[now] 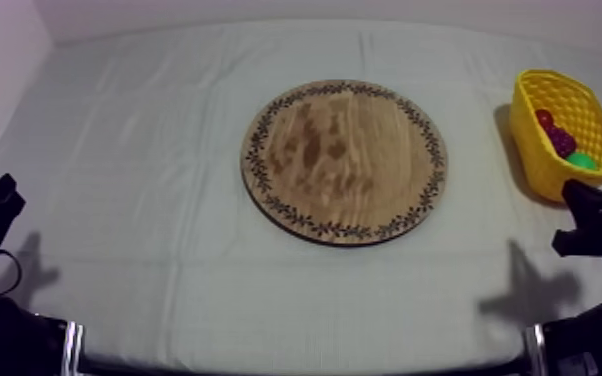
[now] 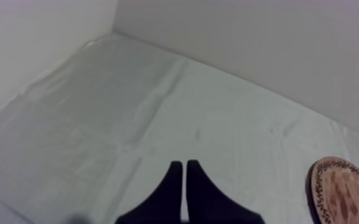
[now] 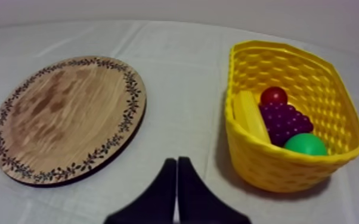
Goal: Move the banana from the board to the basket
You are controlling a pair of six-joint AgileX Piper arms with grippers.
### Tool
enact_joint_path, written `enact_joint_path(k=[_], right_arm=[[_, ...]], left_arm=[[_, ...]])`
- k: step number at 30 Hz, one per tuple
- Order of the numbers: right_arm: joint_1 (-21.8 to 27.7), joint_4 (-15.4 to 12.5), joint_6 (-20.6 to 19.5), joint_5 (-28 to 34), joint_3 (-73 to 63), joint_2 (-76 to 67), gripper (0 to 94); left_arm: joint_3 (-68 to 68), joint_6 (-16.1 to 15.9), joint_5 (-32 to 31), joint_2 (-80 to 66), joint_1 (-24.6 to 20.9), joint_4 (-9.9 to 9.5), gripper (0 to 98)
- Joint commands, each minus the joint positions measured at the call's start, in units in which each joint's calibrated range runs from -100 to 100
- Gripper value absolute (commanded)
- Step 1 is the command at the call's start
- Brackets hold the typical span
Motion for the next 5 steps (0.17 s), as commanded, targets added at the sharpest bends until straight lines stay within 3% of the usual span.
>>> enact_joint_path(k=[1,5], right_arm=[[-0.08,0.14,8.12,-0.17,-0.02,-0.01,0.4],[-0.17,0.17,7.18,-0.20,0.00,-0.04,0.4]], left_arm=[[0.03,-0.01,-0.01,0.02,-0.02,-0.01,0.1],[0.03,-0.01,-0.01,0.02,-0.02,-0.01,0.1]])
